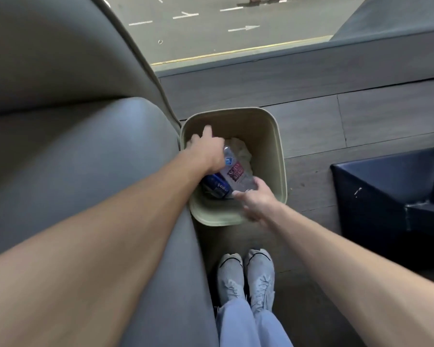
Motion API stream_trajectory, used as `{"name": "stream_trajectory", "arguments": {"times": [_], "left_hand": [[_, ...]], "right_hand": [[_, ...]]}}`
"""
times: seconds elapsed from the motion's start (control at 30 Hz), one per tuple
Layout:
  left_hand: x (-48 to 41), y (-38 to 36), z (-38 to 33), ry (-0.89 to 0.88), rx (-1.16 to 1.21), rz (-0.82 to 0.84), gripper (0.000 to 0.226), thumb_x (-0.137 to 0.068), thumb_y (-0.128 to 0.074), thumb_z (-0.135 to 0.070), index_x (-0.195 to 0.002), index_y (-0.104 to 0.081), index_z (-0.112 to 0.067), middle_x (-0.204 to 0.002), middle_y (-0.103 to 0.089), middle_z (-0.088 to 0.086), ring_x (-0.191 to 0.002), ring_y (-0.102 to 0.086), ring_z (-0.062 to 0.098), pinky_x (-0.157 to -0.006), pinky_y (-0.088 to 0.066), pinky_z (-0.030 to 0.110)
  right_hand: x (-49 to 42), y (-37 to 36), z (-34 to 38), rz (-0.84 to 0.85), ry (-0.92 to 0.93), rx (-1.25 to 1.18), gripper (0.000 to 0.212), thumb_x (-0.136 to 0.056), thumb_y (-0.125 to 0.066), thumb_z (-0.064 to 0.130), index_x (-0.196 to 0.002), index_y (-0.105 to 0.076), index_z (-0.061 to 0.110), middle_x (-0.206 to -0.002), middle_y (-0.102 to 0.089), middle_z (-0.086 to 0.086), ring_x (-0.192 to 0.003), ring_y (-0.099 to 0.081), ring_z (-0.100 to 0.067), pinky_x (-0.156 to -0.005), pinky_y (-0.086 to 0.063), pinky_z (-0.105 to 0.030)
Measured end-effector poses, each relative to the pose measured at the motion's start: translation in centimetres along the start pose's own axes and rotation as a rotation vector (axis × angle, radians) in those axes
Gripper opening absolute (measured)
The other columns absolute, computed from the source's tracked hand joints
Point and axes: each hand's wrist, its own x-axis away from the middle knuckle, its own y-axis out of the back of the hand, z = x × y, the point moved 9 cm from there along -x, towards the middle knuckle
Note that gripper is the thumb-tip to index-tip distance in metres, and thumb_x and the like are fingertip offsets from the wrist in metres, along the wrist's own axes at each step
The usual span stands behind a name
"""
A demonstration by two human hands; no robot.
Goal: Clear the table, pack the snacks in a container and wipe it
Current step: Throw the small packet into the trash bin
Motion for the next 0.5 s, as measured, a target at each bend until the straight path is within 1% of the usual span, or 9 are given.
{"name": "stream_trajectory", "arguments": {"times": [0.03,0.07,0.13,0.2,0.27,0.3,0.33,0.4,0.5], "left_hand": [[0.2,-0.6,0.3,0.021,-0.162,0.040,0.050,-0.093,-0.047,-0.024,-0.141,-0.042,-0.012,-0.154,-0.025,0.020,-0.139,-0.027,0.045,-0.118,-0.022,0.052],[0.7,-0.9,0.4,0.022,-0.291,0.053,0.052,-0.090,-0.049,-0.023,-0.140,-0.042,-0.010,-0.150,-0.032,0.021,-0.140,-0.024,0.044,-0.119,-0.016,0.051],[1.9,-1.0,-0.1,-0.031,-0.412,-0.005,0.051,-0.087,-0.050,-0.022,-0.137,-0.044,-0.010,-0.144,-0.044,0.020,-0.140,-0.026,0.041,-0.120,-0.011,0.050],[3.2,-0.6,-1.3,-0.122,-0.429,-0.096,0.050,-0.089,-0.049,-0.025,-0.137,-0.043,-0.014,-0.143,-0.046,0.015,-0.139,-0.029,0.038,-0.120,-0.011,0.051],[4.9,-0.2,-2.4,-0.163,-0.400,-0.138,0.050,-0.092,-0.046,-0.030,-0.140,-0.041,-0.017,-0.147,-0.042,0.013,-0.143,-0.025,0.036,-0.121,-0.008,0.052],[5.9,0.3,-2.6,-0.154,-0.389,-0.163,0.051,-0.093,-0.044,-0.033,-0.141,-0.041,-0.017,-0.150,-0.039,0.012,-0.145,-0.022,0.036,-0.121,-0.006,0.052],[7.0,1.0,-2.7,-0.138,-0.377,-0.193,0.052,-0.094,-0.042,-0.035,-0.142,-0.040,-0.017,-0.152,-0.037,0.012,-0.146,-0.020,0.036,-0.122,-0.004,0.053],[9.7,2.5,-2.9,-0.115,-0.345,-0.228,0.051,-0.095,-0.036,-0.037,-0.142,-0.039,-0.018,-0.154,-0.034,0.012,-0.147,-0.017,0.035,-0.122,0.000,0.054],[15.4,5.0,-3.2,-0.113,-0.271,-0.228,0.049,-0.097,-0.032,-0.041,-0.139,-0.043,-0.019,-0.151,-0.037,0.011,-0.147,-0.018,0.034,-0.121,-0.001,0.054]], "right_hand": [[-0.2,0.5,0.8,-0.024,0.040,0.172,0.076,-0.085,-0.069,0.007,-0.150,-0.030,0.017,-0.140,-0.049,-0.013,-0.123,-0.052,-0.025,-0.110,-0.039,-0.033],[-0.1,0.9,1.6,-0.047,0.078,0.328,0.073,-0.085,-0.068,0.008,-0.149,-0.034,0.019,-0.145,-0.046,-0.012,-0.128,-0.050,-0.026,-0.110,-0.037,-0.029],[0.3,1.4,3.2,-0.066,0.119,0.553,0.057,-0.087,-0.062,0.010,-0.141,-0.047,0.022,-0.142,-0.051,-0.010,-0.126,-0.052,-0.026,-0.100,-0.040,-0.024],[1.5,1.4,5.5,-0.085,0.229,0.808,0.046,-0.090,-0.059,0.015,-0.135,-0.052,0.023,-0.138,-0.055,-0.008,-0.123,-0.054,-0.028,-0.097,-0.044,-0.030],[4.1,0.9,8.3,-0.142,0.456,1.091,0.038,-0.093,-0.056,0.023,-0.131,-0.055,0.022,-0.132,-0.058,-0.007,-0.119,-0.056,-0.031,-0.092,-0.048,-0.039],[5.8,0.7,9.4,-0.184,0.573,1.182,0.035,-0.093,-0.055,0.026,-0.127,-0.056,0.021,-0.129,-0.059,-0.006,-0.116,-0.057,-0.032,-0.088,-0.049,-0.041],[7.6,0.7,10.2,-0.217,0.656,1.216,0.033,-0.093,-0.055,0.029,-0.125,-0.057,0.021,-0.125,-0.061,-0.005,-0.112,-0.059,-0.032,-0.085,-0.050,-0.041],[10.8,1.1,10.7,-0.227,0.709,1.233,0.033,-0.092,-0.054,0.033,-0.122,-0.058,0.020,-0.120,-0.064,-0.007,-0.108,-0.061,-0.034,-0.084,-0.051,-0.041],[15.3,2.4,9.1,-0.122,0.540,1.294,0.042,-0.091,-0.052,0.042,-0.127,-0.056,0.023,-0.124,-0.064,-0.009,-0.113,-0.060,-0.034,-0.093,-0.048,-0.040]]}}
